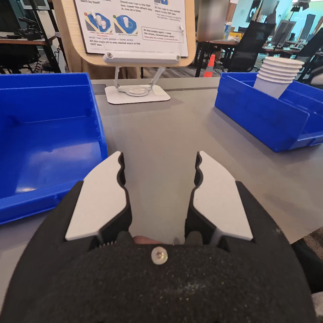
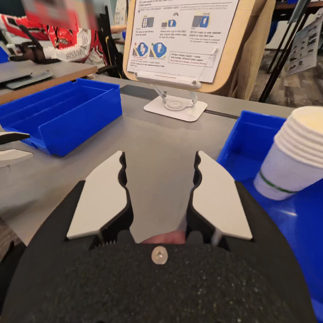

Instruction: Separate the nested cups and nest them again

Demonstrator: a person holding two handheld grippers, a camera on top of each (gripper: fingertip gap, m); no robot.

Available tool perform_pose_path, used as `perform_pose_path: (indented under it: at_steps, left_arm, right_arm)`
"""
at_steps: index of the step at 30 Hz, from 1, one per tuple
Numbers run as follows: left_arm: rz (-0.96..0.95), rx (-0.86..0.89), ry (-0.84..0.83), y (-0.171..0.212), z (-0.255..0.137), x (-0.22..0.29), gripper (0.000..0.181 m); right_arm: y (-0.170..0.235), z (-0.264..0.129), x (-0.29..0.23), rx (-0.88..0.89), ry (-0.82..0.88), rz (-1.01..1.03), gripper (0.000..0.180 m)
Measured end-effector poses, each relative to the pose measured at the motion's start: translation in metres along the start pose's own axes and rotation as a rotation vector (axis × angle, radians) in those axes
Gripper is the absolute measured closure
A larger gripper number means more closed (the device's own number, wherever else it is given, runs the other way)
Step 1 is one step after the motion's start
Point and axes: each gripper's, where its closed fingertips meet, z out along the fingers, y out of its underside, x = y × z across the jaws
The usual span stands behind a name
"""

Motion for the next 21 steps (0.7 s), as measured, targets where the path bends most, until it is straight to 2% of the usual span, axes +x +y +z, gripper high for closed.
perform_pose_path:
  at_steps: [4,9,15,21]
  left_arm:
    - [-0.014,0.002,-0.040,-0.002,-0.004,-0.009,0.104]
    - [-0.114,-0.015,-0.083,0.007,-0.010,-0.024,0.103]
    - [-0.253,0.007,-0.051,0.012,-0.020,-0.020,0.102]
    - [-0.250,-0.010,-0.068,0.015,-0.023,-0.014,0.102]
  right_arm:
    - [0.031,0.007,-0.049,0.054,-0.036,0.071,0.107]
    - [0.056,0.005,-0.076,0.040,-0.051,0.069,0.108]
    - [0.069,-0.001,-0.081,0.018,-0.061,0.085,0.109]
    - [0.068,-0.004,-0.071,0.014,-0.054,0.060,0.110]
